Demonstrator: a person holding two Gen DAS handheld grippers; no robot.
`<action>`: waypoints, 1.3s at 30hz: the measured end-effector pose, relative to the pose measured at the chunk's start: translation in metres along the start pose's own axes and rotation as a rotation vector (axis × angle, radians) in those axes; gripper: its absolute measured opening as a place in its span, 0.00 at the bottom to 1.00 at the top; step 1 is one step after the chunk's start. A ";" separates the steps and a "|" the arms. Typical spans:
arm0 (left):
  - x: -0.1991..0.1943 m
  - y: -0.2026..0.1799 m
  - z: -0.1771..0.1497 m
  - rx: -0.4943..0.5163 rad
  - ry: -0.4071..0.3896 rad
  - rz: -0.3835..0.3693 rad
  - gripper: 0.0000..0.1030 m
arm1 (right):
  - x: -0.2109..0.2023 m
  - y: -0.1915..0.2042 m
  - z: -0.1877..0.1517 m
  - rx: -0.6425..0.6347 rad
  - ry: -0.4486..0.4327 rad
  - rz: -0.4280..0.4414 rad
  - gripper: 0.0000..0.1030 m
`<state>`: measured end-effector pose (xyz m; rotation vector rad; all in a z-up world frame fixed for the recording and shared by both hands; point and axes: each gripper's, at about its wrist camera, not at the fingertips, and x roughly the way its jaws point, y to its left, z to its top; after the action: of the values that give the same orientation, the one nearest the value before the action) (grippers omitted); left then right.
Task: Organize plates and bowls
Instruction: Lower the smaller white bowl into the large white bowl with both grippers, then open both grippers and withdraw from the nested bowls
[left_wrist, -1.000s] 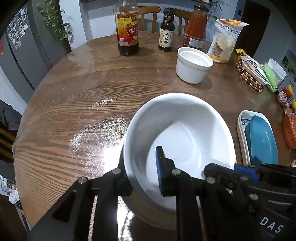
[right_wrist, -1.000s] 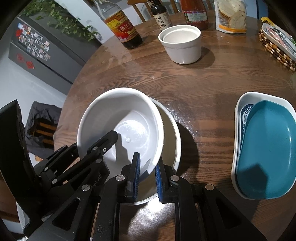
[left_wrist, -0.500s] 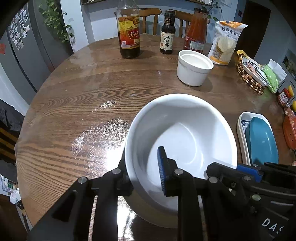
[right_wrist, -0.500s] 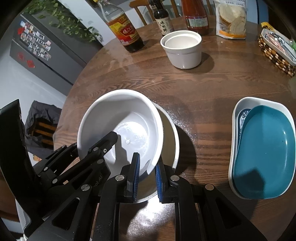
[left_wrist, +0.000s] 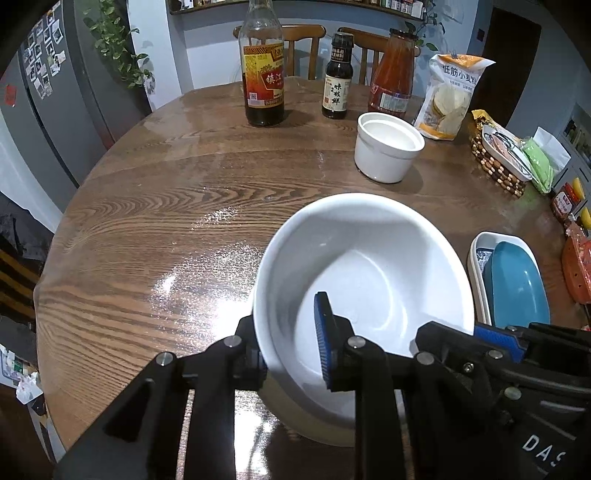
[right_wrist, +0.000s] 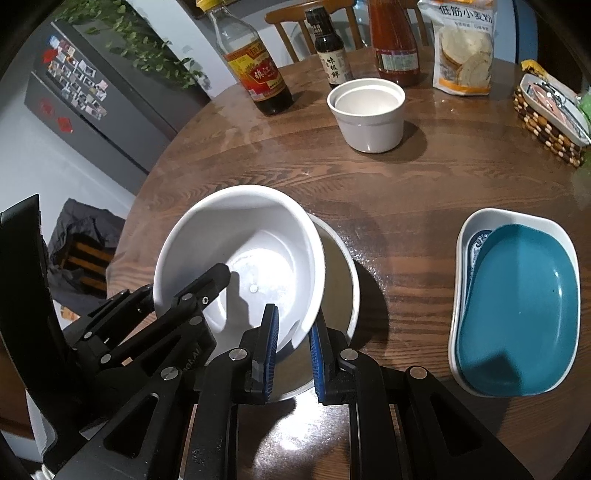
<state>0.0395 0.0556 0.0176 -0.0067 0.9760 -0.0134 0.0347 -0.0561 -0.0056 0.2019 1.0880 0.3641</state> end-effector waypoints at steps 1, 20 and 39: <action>-0.001 0.000 0.000 0.001 -0.003 0.001 0.21 | -0.001 0.000 0.000 -0.003 -0.005 -0.006 0.16; -0.025 0.004 0.006 -0.007 -0.061 0.021 0.21 | -0.030 0.013 -0.006 -0.087 -0.123 -0.066 0.17; -0.044 -0.007 0.010 -0.007 -0.112 0.060 0.50 | -0.059 0.016 -0.011 -0.165 -0.231 -0.126 0.18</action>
<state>0.0233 0.0492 0.0598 0.0149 0.8640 0.0448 -0.0026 -0.0642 0.0436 0.0269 0.8342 0.3078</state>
